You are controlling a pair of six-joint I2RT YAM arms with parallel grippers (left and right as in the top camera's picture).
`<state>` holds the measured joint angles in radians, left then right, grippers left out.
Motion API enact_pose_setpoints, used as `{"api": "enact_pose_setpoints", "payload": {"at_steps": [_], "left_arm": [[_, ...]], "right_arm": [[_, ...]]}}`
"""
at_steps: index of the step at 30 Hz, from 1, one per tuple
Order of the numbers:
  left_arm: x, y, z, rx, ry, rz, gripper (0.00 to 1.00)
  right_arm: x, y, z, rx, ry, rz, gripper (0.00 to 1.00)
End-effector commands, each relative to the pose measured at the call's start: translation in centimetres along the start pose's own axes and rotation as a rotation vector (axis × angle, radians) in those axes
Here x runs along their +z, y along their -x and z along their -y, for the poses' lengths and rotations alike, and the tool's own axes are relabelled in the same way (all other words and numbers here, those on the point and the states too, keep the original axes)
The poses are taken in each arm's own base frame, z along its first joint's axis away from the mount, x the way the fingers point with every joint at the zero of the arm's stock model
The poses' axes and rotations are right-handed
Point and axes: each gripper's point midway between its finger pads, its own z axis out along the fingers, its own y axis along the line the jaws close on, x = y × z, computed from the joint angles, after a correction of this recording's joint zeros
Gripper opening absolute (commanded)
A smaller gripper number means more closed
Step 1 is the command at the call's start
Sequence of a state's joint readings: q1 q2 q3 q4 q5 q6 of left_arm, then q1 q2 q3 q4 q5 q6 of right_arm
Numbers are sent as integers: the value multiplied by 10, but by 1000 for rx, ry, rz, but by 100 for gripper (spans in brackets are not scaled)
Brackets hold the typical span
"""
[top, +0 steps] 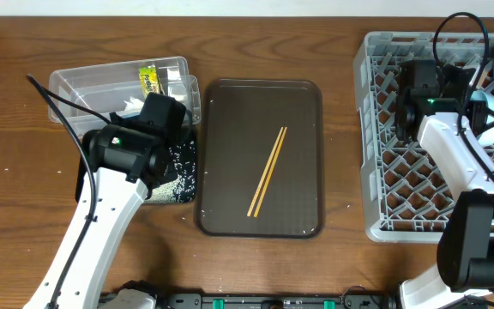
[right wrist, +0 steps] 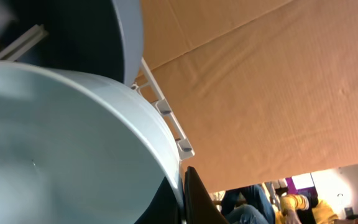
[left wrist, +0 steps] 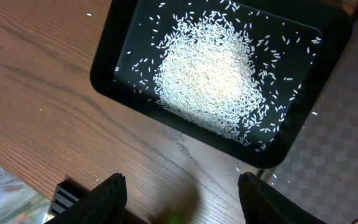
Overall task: Sort waste into correct bins and load items into the dishwasher rack
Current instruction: 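Carry light-blue bowl with right gripper and set it in rack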
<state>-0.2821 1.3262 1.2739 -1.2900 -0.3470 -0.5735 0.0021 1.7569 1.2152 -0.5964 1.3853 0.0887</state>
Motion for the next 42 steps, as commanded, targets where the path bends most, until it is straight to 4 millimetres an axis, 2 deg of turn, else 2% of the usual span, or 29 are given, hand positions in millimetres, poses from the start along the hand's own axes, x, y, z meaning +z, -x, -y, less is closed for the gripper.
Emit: {"api": "enact_pose_setpoints", "payload": {"at_steps": [1, 12, 20, 22, 24, 29, 31, 33, 35, 36, 39, 42], "left_arm": [[-1, 3, -4, -17, 18, 12, 61], [-1, 3, -4, -18, 18, 12, 61], [-1, 3, -4, -18, 17, 12, 61], [-1, 3, -4, -18, 17, 12, 61], [-1, 3, -4, -18, 18, 12, 61], [-1, 2, -5, -16, 20, 9, 61], [-1, 2, -5, -16, 20, 9, 61], [-1, 2, -5, -16, 20, 9, 61], [-1, 2, -5, -16, 20, 9, 61], [-1, 2, -5, -16, 20, 9, 61], [-1, 2, -5, -16, 20, 9, 61], [-1, 2, -5, -16, 20, 9, 61]], "right_arm": [[6, -5, -4, -55, 18, -19, 1], [6, -15, -19, -85, 59, -27, 1], [-11, -12, -35, -101, 133, 7, 2], [-17, -11, -41, -112, 160, 18, 4], [-22, -12, -49, -125, 207, 21, 11], [-30, -22, -67, -148, 321, -3, 18], [-30, -26, -68, -127, 327, -18, 26], [-30, -28, -68, -121, 330, -28, 44], [-32, -31, -70, -134, 350, -37, 67], [-33, -33, -72, -140, 364, -42, 75], [-39, -39, -81, -152, 454, -65, 83], [-55, -42, -93, -130, 614, -90, 85]]}}
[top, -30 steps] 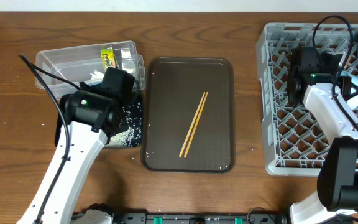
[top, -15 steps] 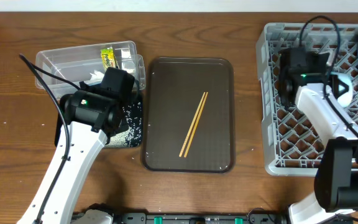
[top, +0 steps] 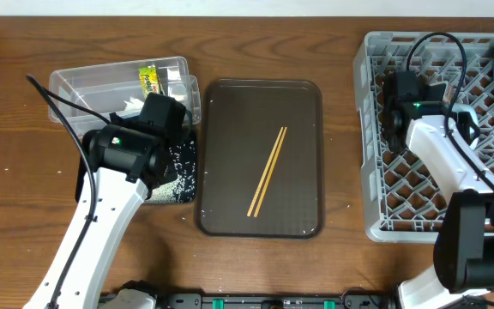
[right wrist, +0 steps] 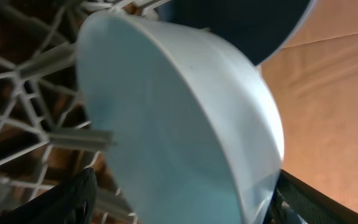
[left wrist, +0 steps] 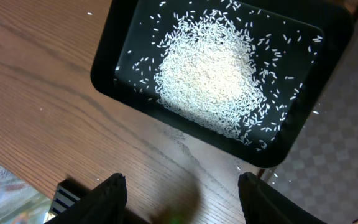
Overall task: Sort waste into correct bins and load items into the dishwasher rack
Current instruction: 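Carry light-blue bowl with right gripper and set it in rack, then release bowl and withdraw right gripper from rack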
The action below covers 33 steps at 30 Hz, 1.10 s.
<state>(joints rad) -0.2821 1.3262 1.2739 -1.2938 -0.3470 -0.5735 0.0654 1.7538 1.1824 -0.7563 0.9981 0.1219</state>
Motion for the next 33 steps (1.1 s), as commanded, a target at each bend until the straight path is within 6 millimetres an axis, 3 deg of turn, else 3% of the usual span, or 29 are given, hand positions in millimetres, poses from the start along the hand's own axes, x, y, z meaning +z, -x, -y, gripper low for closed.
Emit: {"api": "enact_pose_setpoints", "payload": {"at_steps": [1, 4, 9, 12, 15, 18, 21, 25, 27, 31, 33], "left_arm": [[-1, 3, -4, -18, 17, 12, 61], [-1, 3, -4, -17, 18, 12, 61], [-1, 2, -3, -18, 8, 5, 61], [-1, 1, -2, -18, 3, 1, 61], [-1, 1, -2, -18, 3, 1, 61], [-1, 1, -2, -18, 3, 1, 61], [-1, 1, -2, -18, 3, 1, 61], [-1, 1, -2, -18, 3, 1, 61], [-1, 1, -2, -18, 3, 1, 61], [-1, 1, -2, -18, 3, 1, 61], [-1, 1, -2, -18, 3, 2, 61]], "right_arm": [[-17, -2, -32, 46, 265, -3, 87], [-38, 7, -24, 105, 356, 49, 92], [-72, 23, 22, 248, 388, 183, 93], [-91, 28, 39, 312, 449, 248, 91], [-104, 29, 42, 334, 522, 280, 89], [-110, 28, 32, 318, 590, 277, 86], [-108, 24, 23, 291, 609, 250, 75], [-97, 13, 15, 242, 583, 187, 32], [-91, 4, 13, 220, 559, 145, 17], [-73, -15, 25, 289, 439, 46, 1], [-67, -22, 31, 304, 410, 11, 1]]}}
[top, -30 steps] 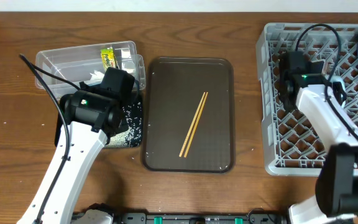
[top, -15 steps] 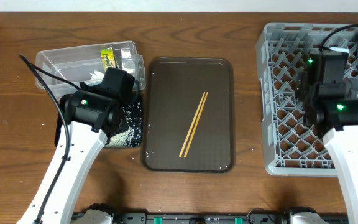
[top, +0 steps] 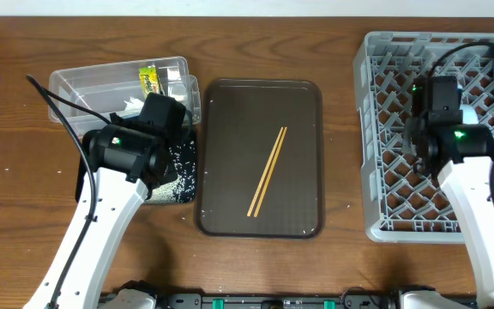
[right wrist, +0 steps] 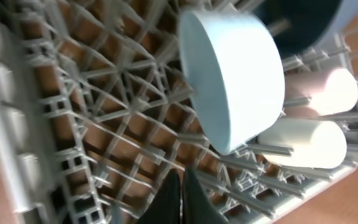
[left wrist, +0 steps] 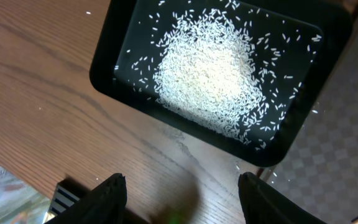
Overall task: Sort waste into correct bins and load items into the dishwasher rack
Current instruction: 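Release bowl and withdraw right gripper from rack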
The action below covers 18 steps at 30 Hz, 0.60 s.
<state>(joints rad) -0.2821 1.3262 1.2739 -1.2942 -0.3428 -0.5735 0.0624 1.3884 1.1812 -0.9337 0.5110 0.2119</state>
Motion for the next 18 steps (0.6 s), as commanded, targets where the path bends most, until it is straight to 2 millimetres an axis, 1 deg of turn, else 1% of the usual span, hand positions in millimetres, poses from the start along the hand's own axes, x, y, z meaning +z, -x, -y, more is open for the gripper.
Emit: {"api": "enact_pose_setpoints", "payload": {"at_steps": [1, 5, 10, 13, 18], "left_arm": [[-1, 2, -2, -18, 6, 4, 61], [-1, 2, -2, -18, 5, 5, 61], [-1, 3, -2, -20, 4, 7, 61], [-1, 3, -2, -19, 4, 7, 61], [-1, 3, -2, -19, 4, 7, 61]], "right_arm": [[5, -7, 25, 97, -105, -25, 1], [10, -18, 41, 143, -134, -78, 1], [15, -20, 54, 179, -156, -94, 1], [16, -21, 56, 185, -161, -99, 1], [26, -20, 50, 181, -149, -113, 2]]}}
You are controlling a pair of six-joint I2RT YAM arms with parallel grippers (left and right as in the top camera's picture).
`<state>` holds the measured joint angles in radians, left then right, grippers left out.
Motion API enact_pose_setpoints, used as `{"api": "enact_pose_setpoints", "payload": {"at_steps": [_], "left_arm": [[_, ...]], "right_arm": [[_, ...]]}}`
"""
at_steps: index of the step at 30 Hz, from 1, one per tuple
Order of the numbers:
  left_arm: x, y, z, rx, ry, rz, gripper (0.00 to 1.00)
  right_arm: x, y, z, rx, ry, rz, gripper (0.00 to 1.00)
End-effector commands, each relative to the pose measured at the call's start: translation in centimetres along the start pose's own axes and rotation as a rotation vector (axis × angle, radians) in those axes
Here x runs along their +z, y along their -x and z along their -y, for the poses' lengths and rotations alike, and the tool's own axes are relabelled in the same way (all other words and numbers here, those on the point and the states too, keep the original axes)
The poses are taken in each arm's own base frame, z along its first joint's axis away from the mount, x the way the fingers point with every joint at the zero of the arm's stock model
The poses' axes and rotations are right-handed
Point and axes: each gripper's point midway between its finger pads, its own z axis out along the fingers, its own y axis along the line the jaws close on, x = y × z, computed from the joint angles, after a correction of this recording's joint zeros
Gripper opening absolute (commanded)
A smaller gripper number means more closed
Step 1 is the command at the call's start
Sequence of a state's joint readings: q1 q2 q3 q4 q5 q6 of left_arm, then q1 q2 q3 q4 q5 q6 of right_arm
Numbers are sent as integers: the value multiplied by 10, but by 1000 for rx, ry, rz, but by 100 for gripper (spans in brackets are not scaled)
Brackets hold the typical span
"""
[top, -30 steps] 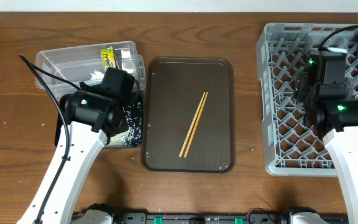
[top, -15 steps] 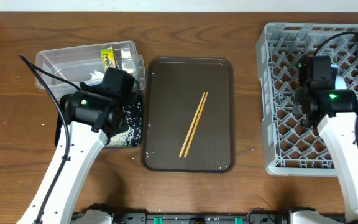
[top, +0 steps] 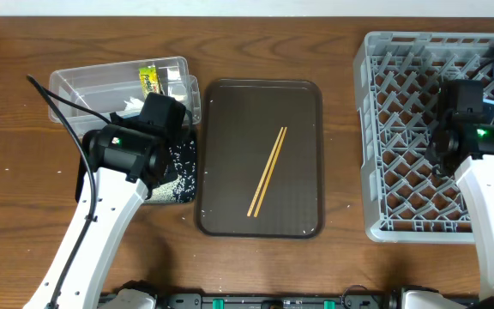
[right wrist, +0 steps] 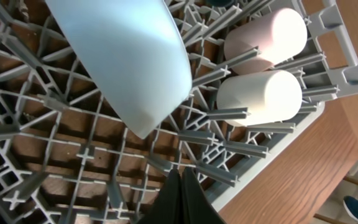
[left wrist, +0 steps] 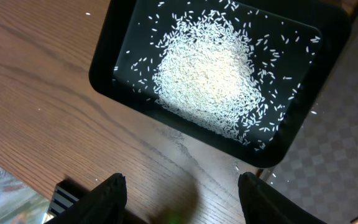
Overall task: Sort waste into correct bins and load items into the dishwasher rack
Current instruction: 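Release bowl and withdraw right gripper from rack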
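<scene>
Two wooden chopsticks lie slanted on the dark tray. The grey dishwasher rack stands at the right. In it a pale blue bowl stands on edge beside a pink cup and a white cup. My right gripper is shut and empty above the rack's grid, just off the bowl. My left gripper hangs open over the table beside the black bin of rice grains, holding nothing.
A clear plastic bin with a yellow-green wrapper and white scraps sits behind the black bin. The left arm covers part of both bins. Loose rice grains lie on the wood by the black bin.
My right arm has moved to the right over the rack; its view now takes in the two cups and the rack's edge. The gripper stays shut. The left arm is unchanged.
My right gripper was first pressed close to the pale blue bowl at the rack's left side. Then its fingers stood apart beside the bowl standing in the rack. Later it was shut and clear of the bowl, and now farther right. The left gripper has stayed open over the rice bin throughout.
</scene>
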<state>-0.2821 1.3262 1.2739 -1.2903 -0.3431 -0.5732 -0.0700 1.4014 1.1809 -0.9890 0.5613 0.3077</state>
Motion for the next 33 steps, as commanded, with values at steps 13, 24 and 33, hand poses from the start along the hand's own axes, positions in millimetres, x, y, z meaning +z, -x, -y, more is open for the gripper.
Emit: {"api": "enact_pose_setpoints", "payload": {"at_steps": [13, 24, 33], "left_arm": [[-1, 2, -2, -19, 6, 4, 61], [-1, 2, -2, -18, 6, 4, 61], [-1, 2, -2, -19, 6, 4, 61]], "right_arm": [[24, 37, -46, 21, 143, 92, 9], [20, -2, -61, -145, 261, -56, 16], [13, 7, -49, -128, 218, -9, 19]]}}
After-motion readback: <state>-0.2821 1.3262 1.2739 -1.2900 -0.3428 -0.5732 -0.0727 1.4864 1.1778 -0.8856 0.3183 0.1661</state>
